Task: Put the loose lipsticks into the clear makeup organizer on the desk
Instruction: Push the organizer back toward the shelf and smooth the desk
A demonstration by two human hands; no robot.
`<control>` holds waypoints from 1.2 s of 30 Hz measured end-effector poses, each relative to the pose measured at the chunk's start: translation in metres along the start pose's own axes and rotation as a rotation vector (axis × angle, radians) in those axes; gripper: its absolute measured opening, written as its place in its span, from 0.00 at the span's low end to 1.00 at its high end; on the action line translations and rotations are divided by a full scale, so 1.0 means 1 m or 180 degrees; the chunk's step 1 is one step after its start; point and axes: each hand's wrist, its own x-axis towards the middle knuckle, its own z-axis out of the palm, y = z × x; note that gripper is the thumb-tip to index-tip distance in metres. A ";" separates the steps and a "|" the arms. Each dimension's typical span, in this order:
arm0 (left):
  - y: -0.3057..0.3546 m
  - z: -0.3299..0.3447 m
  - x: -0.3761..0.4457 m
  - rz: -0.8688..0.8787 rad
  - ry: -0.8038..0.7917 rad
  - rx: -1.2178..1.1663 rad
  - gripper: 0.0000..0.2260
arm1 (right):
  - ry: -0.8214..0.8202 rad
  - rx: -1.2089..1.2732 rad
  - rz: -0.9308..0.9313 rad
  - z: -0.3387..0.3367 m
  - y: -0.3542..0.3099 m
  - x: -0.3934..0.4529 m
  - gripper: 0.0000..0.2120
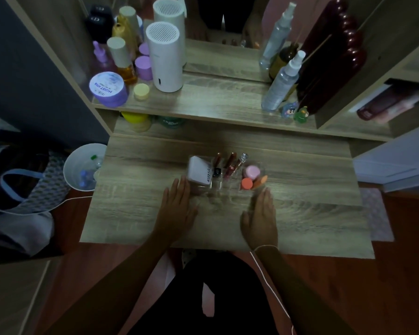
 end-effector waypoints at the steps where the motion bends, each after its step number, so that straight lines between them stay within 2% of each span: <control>1: 0.000 0.000 0.000 -0.0001 0.0001 0.0001 0.33 | -0.0092 -0.0047 -0.0017 0.001 0.002 0.003 0.38; 7: -0.003 -0.003 0.000 0.0005 -0.0021 -0.0001 0.36 | -0.0123 -0.0326 -0.0056 0.005 0.009 0.005 0.36; 12: -0.002 -0.003 0.003 0.0010 -0.0045 -0.0026 0.39 | -0.0159 -0.0236 -0.0193 0.003 0.018 0.007 0.36; 20: -0.001 -0.001 0.008 0.0160 -0.0151 0.0149 0.36 | -0.0210 -0.0479 -0.0242 -0.007 0.035 0.015 0.37; 24: 0.011 0.002 0.014 0.0276 -0.0184 0.0197 0.33 | -0.0212 -0.0581 -0.0247 -0.018 0.049 0.020 0.36; 36: 0.076 0.021 0.043 0.0346 -0.0183 0.0128 0.35 | -0.0326 -0.0567 -0.0131 -0.049 0.111 0.039 0.36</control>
